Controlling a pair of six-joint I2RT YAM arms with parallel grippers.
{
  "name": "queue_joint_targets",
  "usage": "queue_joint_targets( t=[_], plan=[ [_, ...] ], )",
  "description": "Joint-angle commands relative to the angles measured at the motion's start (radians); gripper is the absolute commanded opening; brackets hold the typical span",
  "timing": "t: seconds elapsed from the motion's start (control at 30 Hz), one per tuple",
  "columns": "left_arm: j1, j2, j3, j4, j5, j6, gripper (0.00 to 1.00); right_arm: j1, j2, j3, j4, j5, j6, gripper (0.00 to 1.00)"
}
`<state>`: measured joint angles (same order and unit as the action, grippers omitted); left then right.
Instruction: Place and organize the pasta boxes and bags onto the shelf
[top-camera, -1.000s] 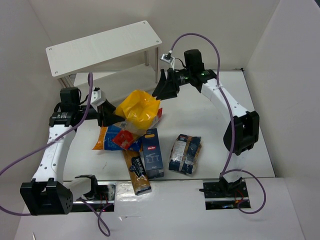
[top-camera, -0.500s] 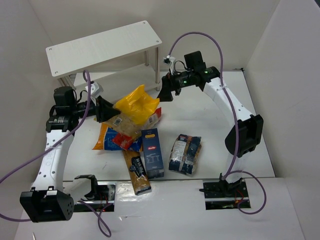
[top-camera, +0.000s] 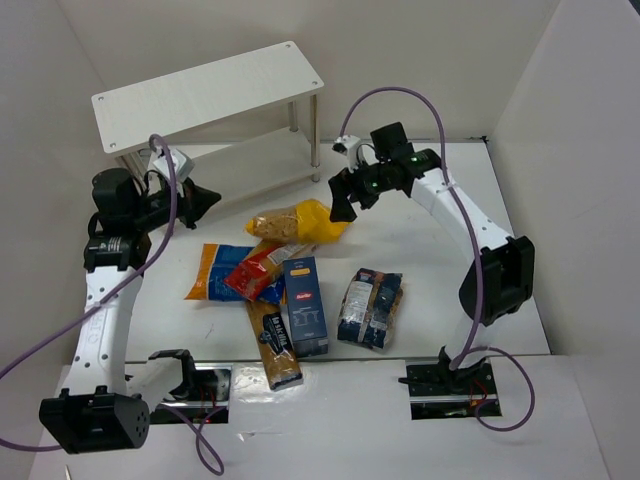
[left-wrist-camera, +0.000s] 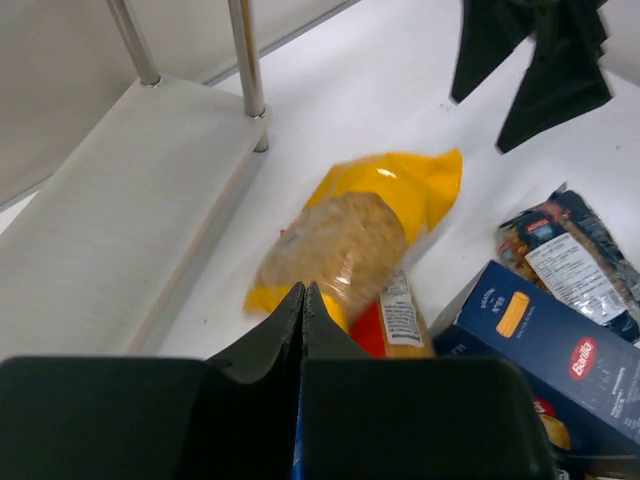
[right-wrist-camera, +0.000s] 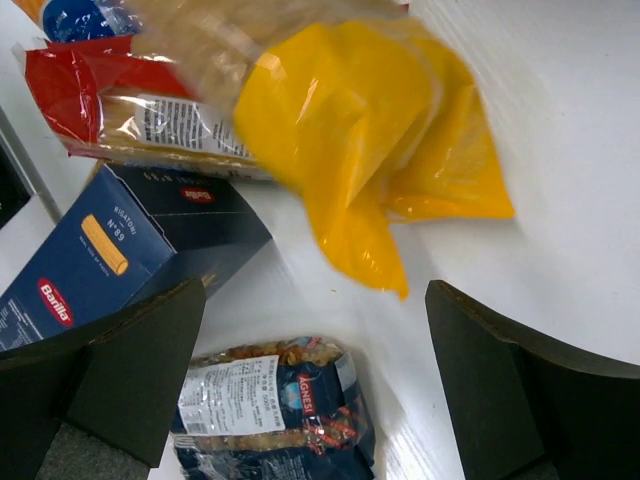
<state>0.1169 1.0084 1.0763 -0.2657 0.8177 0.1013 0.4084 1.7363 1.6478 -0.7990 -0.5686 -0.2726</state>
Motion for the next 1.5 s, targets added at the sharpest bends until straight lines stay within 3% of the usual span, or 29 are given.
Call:
queue_joint_targets(
  t=[0.0,0.03,0.1,0.13,0.2,0.23,0.3,0.4,0.6,0.77,1.47],
  plan=[
    [-0.009,-0.027,-0.003,-0.081,-0.064,0.105,0.0,0.009,-0.083,-0.022,0.017,0.03,-0.037,0.99],
    [-0.01,-0.04,-0.012,-0.099,-0.102,0.119,0.07,0.009,-0.095,-0.022,0.017,0.03,-0.057,0.99],
    [-0.01,-0.066,-0.022,-0.139,-0.201,0.158,0.63,0.009,-0.109,-0.049,0.017,0.052,-0.082,0.99],
    [-0.01,-0.077,-0.033,-0.161,-0.236,0.158,0.78,0.018,-0.132,-0.06,0.029,0.065,-0.092,0.99],
    [-0.01,-0.102,-0.045,-0.171,-0.351,0.158,0.89,0.071,-0.158,-0.101,0.096,0.146,-0.117,0.99],
    [-0.01,-0.102,-0.055,-0.171,-0.4,0.12,1.0,0.104,-0.17,-0.111,0.116,0.197,-0.144,0.99],
    [-0.01,-0.102,-0.064,-0.171,-0.566,0.08,1.0,0.215,-0.181,-0.144,0.19,0.394,-0.171,0.99],
    [-0.019,-0.088,-0.075,-0.193,-0.707,0.02,1.0,0.276,-0.141,-0.163,0.27,0.531,-0.23,0.99],
    [0.0,-0.109,-0.154,-0.193,-0.753,0.02,1.0,0.276,-0.009,-0.149,0.384,0.651,-0.339,0.99],
    [0.018,-0.177,-0.196,-0.175,-0.753,0.029,1.0,0.276,0.074,-0.111,0.414,0.638,-0.384,0.99],
    [0.038,-0.14,-0.205,-0.175,-0.724,0.066,1.0,0.217,0.301,0.078,0.354,0.415,-0.431,0.99]
  ],
)
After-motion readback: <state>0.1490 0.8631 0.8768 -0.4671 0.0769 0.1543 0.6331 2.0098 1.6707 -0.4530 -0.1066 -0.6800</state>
